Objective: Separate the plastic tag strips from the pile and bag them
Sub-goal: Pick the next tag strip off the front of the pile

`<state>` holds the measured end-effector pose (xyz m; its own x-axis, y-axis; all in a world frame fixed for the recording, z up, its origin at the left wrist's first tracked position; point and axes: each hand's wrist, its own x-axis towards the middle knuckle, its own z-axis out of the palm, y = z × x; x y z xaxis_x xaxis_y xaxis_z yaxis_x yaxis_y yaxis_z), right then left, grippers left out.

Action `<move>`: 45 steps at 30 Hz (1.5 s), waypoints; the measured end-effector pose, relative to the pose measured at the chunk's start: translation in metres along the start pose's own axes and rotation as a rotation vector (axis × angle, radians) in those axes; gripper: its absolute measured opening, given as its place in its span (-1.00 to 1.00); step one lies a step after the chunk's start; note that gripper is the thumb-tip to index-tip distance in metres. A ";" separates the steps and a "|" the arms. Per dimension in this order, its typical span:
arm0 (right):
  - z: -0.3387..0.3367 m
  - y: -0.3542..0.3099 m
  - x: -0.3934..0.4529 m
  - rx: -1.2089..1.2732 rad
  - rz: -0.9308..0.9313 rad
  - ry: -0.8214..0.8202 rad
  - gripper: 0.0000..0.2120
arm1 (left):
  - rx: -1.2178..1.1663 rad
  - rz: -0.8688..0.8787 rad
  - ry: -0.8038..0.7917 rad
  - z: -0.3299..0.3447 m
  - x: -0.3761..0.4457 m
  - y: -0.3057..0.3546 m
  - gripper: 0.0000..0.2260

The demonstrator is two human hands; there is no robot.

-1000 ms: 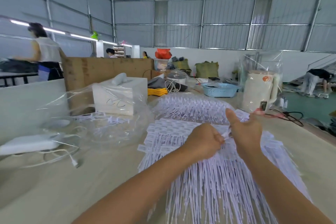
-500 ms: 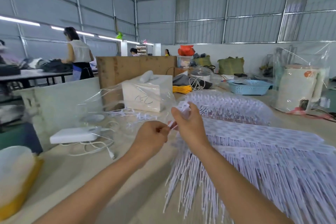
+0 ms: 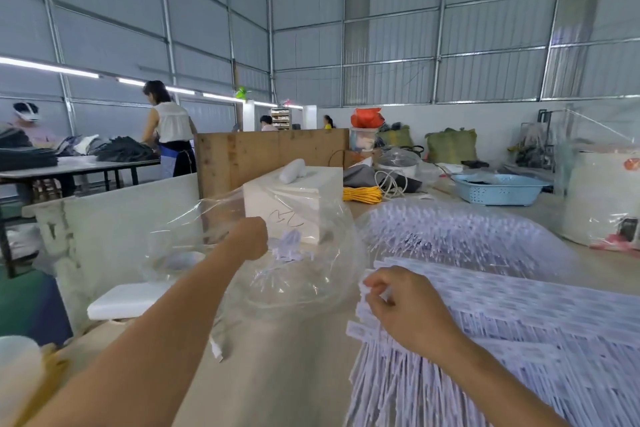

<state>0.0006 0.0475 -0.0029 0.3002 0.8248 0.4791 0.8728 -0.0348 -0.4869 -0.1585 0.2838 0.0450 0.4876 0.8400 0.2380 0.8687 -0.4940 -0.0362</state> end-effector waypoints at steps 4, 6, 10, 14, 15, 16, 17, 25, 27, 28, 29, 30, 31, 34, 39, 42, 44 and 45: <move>-0.011 0.025 -0.002 -0.087 -0.001 0.031 -0.80 | -0.013 -0.008 -0.104 0.031 0.023 0.021 -0.70; -0.012 0.033 -0.004 -0.101 0.000 0.033 -0.80 | 0.012 -0.003 -0.112 0.044 0.027 0.025 -0.71; -0.015 0.038 -0.006 -0.106 -0.011 0.023 -0.81 | 0.064 -0.013 -0.149 0.059 0.022 0.030 -0.65; -0.013 0.032 -0.004 -0.147 -0.040 -0.005 -0.81 | 0.067 0.042 -0.158 0.042 0.010 0.036 -0.67; -0.012 0.030 -0.004 -0.155 -0.041 -0.014 -0.80 | 0.058 0.054 -0.147 0.032 0.005 0.041 -0.69; -0.012 0.028 -0.005 -0.162 -0.043 -0.024 -0.80 | 0.051 0.066 -0.141 0.021 -0.002 0.047 -0.71; -0.011 0.027 -0.005 -0.167 -0.047 -0.031 -0.79 | 0.049 0.083 -0.131 0.008 -0.011 0.055 -0.73; -0.040 0.031 -0.019 -0.164 -0.018 -0.021 -0.83 | -0.289 0.490 0.074 -0.049 -0.119 0.164 -0.83; -0.063 0.039 -0.030 -0.153 0.039 -0.020 -0.83 | -0.369 0.595 0.018 -0.040 -0.142 0.186 -0.86; -0.075 0.044 -0.038 -0.142 0.064 -0.007 -0.83 | -0.412 0.646 -0.021 -0.034 -0.151 0.196 -0.86; -0.087 0.050 -0.047 -0.138 0.088 0.012 -0.83 | -0.433 0.687 -0.061 -0.027 -0.159 0.205 -0.82; -0.098 0.057 -0.056 -0.141 0.117 0.031 -0.83 | -0.409 0.714 -0.094 -0.020 -0.165 0.212 -0.75; -0.109 0.063 -0.066 -0.152 0.148 0.045 -0.82 | -0.351 0.726 -0.112 -0.014 -0.169 0.219 -0.65; -0.131 0.079 -0.093 -0.208 0.226 0.003 -0.80 | -0.231 0.679 -0.080 -0.004 -0.174 0.231 -0.44; -0.136 0.083 -0.121 -0.157 0.215 -0.067 -0.73 | -0.341 0.600 0.006 -0.002 -0.177 0.240 -0.61; -0.136 0.084 -0.124 -0.185 0.181 -0.068 -0.74 | -0.430 0.615 0.007 -0.011 -0.181 0.246 -0.68; -0.138 0.084 -0.125 -0.113 0.158 -0.026 -0.80 | -0.461 0.642 0.006 -0.019 -0.182 0.251 -0.67; -0.140 0.084 -0.125 -0.004 0.166 0.003 -0.84 | -0.477 0.649 0.003 -0.023 -0.183 0.254 -0.68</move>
<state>0.0897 -0.1374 -0.0015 0.4417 0.8056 0.3949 0.8125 -0.1726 -0.5568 -0.0292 -0.0005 0.0146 0.8815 0.3519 0.3149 0.2805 -0.9267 0.2502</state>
